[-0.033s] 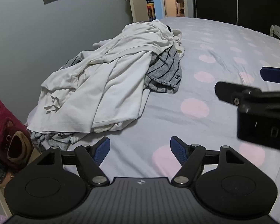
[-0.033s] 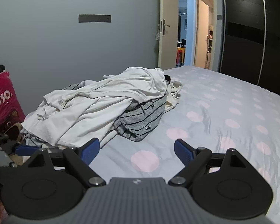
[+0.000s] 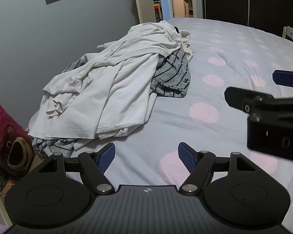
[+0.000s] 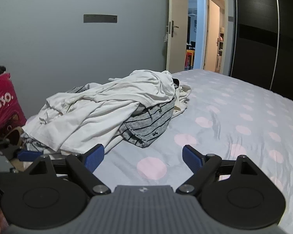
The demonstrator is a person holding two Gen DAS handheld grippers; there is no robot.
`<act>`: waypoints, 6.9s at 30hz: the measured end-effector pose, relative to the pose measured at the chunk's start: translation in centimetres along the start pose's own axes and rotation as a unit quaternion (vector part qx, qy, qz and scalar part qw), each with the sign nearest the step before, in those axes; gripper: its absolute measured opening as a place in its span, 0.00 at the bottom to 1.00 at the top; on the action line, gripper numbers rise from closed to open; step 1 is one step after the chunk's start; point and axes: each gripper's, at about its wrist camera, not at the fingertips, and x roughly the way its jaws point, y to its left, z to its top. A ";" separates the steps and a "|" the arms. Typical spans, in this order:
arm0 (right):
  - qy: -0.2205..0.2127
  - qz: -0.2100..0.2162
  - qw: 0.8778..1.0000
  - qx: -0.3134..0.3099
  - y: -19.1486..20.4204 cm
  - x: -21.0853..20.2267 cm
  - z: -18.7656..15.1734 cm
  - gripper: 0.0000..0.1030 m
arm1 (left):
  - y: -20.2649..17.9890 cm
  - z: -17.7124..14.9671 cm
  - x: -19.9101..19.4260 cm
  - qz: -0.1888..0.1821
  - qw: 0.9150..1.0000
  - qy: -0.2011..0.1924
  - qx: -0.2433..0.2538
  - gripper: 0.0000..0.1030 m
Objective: Fold clothes
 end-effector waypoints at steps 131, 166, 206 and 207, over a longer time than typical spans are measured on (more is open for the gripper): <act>-0.143 -0.099 0.901 -0.398 -2.5 24.1 9.1 0.08 | 7.2 18.4 10.2 0.080 0.940 -0.223 0.244 0.01; -0.303 -0.334 0.854 -0.259 -10.8 -31.0 17.4 0.08 | -1.1 21.6 -26.3 -0.239 0.858 -0.404 0.207 0.01; 0.081 -0.208 0.940 0.256 -34.1 -11.5 -9.4 0.44 | -14.3 12.2 8.1 -0.354 0.917 0.033 0.179 0.47; 0.086 -0.207 0.932 0.285 -34.9 -11.5 -10.2 0.44 | -14.4 12.1 8.5 -0.353 0.919 0.041 0.172 0.47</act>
